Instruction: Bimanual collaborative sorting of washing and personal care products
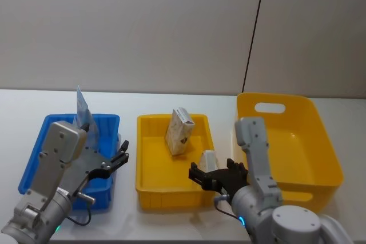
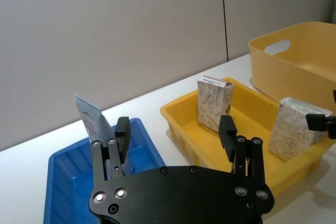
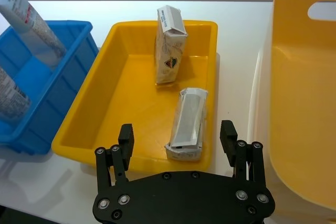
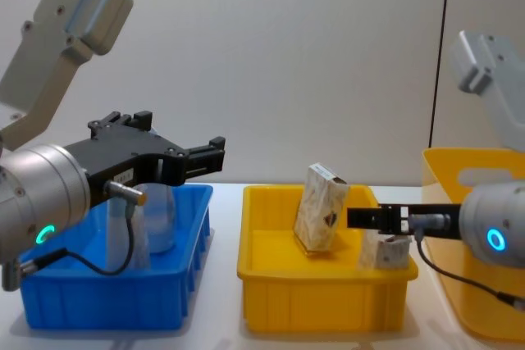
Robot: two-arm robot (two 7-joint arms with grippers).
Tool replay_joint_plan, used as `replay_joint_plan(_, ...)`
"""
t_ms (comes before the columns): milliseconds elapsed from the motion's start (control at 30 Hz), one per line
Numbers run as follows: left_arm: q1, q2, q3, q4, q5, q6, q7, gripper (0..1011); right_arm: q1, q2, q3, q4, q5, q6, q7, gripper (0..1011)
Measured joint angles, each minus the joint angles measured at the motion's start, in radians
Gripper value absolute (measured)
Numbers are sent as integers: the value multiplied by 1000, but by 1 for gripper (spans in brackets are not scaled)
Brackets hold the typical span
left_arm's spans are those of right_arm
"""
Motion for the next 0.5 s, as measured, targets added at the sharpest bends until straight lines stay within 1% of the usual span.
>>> replay_joint_plan(33,0,0,0,0,0,0,0,1001,0,0,0,0,0,0,0,1004)
replay_joint_plan(200,0,0,0,0,0,0,0,1001,26,-28,0,37,-10,22,-23,1004)
replay_joint_plan(267,0,0,0,0,0,0,0,1001,28,-30,0,39,-11,25,-26,1003)
replay_joint_plan(333,0,0,0,0,0,0,0,1001,42,-43,1,60,-14,37,-35,1003)
replay_joint_plan(500,0,0,0,0,0,0,0,1001,60,-59,3,87,-20,52,-45,1003)
